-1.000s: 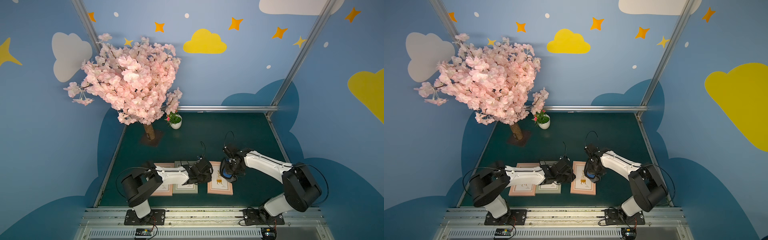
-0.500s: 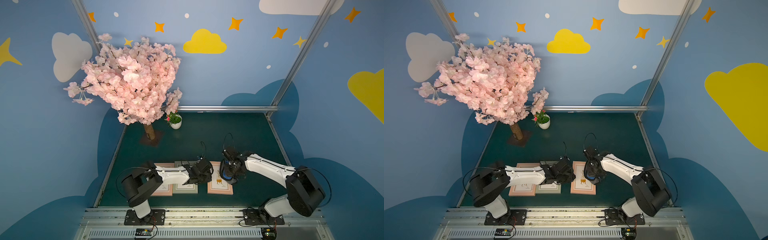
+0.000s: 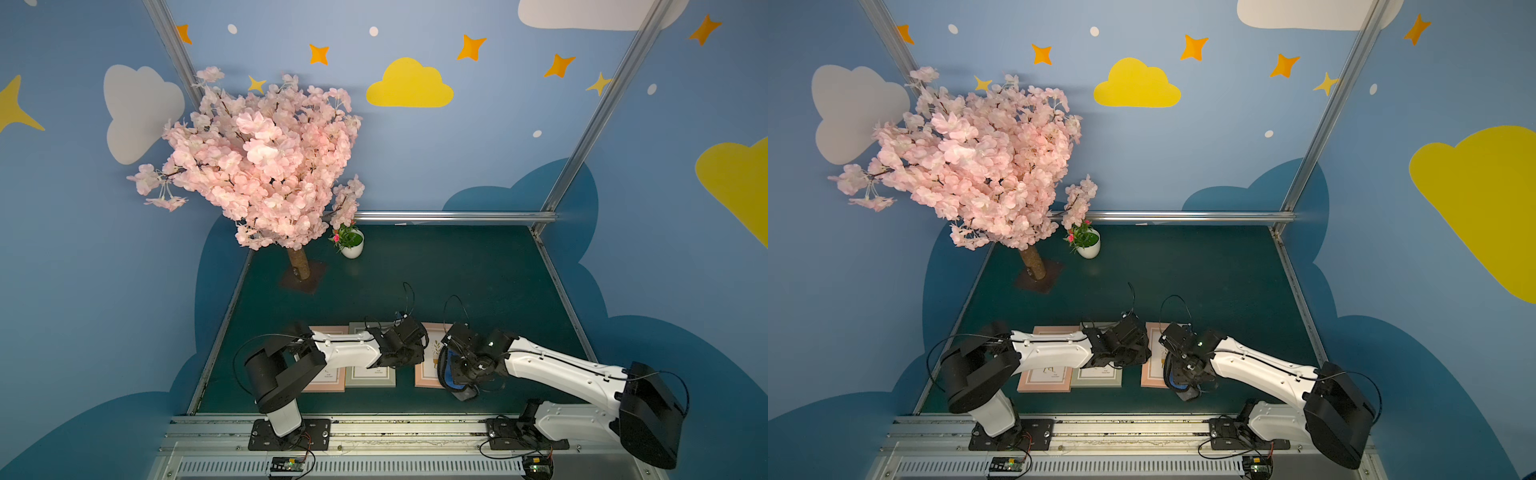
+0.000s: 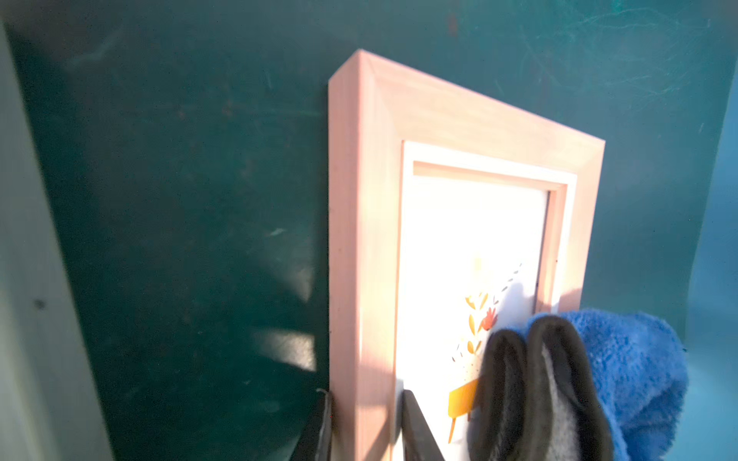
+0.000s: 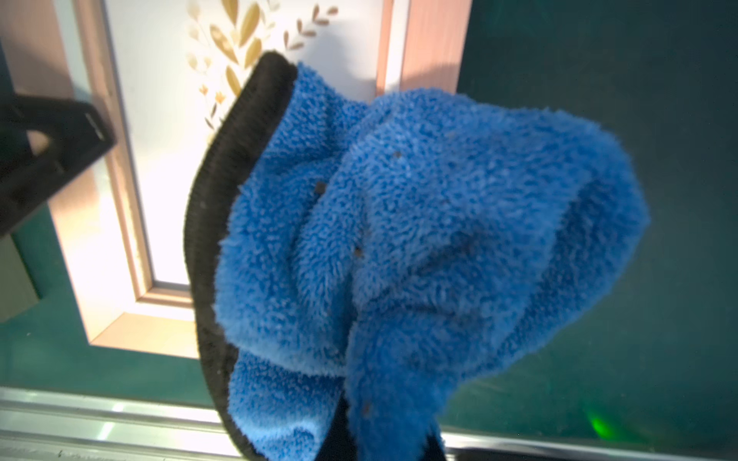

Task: Wipe the picture frame with a cloth
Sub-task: Wipe the dirt from the picture frame.

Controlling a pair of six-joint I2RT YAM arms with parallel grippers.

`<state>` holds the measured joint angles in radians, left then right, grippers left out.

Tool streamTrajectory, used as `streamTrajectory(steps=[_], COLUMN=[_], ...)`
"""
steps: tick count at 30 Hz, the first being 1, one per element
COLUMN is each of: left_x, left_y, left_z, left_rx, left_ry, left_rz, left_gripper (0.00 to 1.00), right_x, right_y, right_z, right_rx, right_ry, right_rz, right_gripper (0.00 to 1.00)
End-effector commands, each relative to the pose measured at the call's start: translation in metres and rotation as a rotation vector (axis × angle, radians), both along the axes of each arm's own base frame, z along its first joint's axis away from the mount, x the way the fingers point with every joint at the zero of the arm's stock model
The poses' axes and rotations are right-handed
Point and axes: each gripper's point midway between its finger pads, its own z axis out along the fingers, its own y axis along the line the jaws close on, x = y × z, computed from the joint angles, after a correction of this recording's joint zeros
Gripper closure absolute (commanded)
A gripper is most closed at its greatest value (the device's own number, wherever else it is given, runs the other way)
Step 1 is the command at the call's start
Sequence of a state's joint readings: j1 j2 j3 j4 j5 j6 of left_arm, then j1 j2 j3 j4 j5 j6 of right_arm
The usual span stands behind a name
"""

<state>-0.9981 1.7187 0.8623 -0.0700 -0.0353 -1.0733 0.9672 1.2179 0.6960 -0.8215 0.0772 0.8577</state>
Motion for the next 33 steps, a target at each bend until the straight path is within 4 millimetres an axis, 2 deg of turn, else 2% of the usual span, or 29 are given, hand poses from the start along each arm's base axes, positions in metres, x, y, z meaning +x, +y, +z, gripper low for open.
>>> streamTrajectory(steps=[1,10,15,22,27,30,33], left_x=[-0.033,-0.042,-0.045,-0.047,-0.046,-0.047,-0.047], left_y=[0.061,0.062,0.062,0.068,0.069,0.071,0.071], left_z=[-0.054,-0.06,-0.061,-0.064,-0.062,-0.063,-0.062], left_rx=[0.261,0.227,0.229,0.241,0.242,0.243,0.241], left_ry=[0.152,0.176,0.177,0.173,0.165,0.167,0.166], left_rz=[0.039,0.035,0.024,0.029,0.037,0.047,0.05], left_gripper=[0.98,0.98,0.98,0.98,0.98,0.98,0.98], right_x=[-0.005,0.028,0.058,0.103,0.131,0.14,0.138], right_y=[-0.003,0.0,0.0,0.011,0.021,0.029,0.036], right_z=[-0.003,-0.015,-0.017,-0.01,-0.012,-0.01,-0.008], right_rx=[0.002,-0.001,-0.012,-0.001,0.03,0.051,0.065], right_ry=[0.012,-0.022,-0.036,-0.058,-0.036,-0.015,-0.007], right_rz=[-0.045,-0.111,-0.118,-0.105,-0.094,-0.083,-0.063], right_gripper=[1.0,1.0,1.0,1.0,1.0,1.0,1.0])
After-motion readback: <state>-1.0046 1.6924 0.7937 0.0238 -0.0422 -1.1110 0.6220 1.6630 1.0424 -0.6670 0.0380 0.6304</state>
